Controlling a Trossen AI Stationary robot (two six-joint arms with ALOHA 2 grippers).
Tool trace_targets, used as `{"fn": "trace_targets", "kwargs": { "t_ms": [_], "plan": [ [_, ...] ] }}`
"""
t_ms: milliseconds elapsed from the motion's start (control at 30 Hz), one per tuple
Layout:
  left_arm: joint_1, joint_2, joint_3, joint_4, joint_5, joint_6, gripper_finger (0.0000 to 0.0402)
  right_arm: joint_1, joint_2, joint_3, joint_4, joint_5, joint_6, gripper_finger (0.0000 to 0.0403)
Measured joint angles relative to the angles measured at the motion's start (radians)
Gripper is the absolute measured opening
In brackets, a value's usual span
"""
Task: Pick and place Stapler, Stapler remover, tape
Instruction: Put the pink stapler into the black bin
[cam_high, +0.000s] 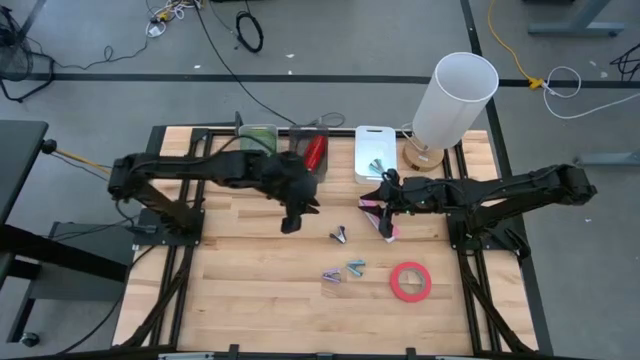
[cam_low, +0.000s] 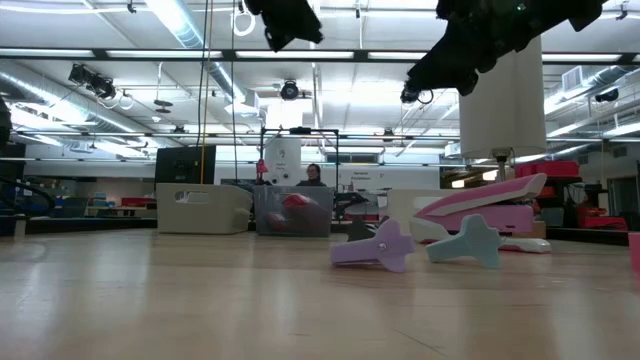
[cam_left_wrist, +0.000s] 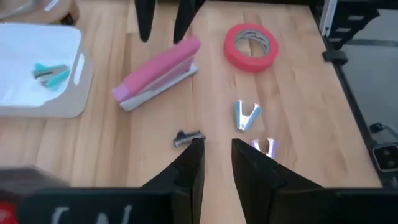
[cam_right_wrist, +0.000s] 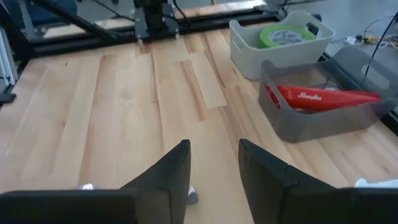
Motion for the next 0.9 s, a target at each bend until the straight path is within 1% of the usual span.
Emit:
{"fn": "trace_targets", "kwargs": {
  "t_ms": [133, 267, 367, 567, 733, 900],
  "plan": [
    [-0.001, -0.044, -0.022, -0.013, -0.009, -0.018, 0.0082, 0.002, 0.026, 0.0, 0.001, -0.012, 0.022, 0.0135],
    [-0.001, -0.06, -0.024, -0.021, -0.034, -0.018, 0.0082, 0.002, 0.069, 0.0, 0.011, -0.046, 0.062, 0.0135],
    [0.0, -0.067, -0.023, -0.015, -0.043, -0.018, 0.0082, 0.004, 0.097, 0.0, 0.021, -0.053, 0.1, 0.0135],
    [0.0, -0.077, -0.023, -0.034, -0.043, -0.017, 0.0082, 0.026, 0.104, 0.0, 0.072, -0.052, 0.117, 0.0135],
    [0.0, -0.12, -0.023, -0.042, -0.064, -0.009, 0.0083, 0.049, 0.104, 0.0, 0.085, -0.051, 0.117, 0.0135],
    [0.001, -0.164, -0.024, -0.052, -0.113, -0.006, 0.0083, 0.054, 0.104, 0.069, 0.003, -0.05, 0.094, 0.0135]
  ]
}}
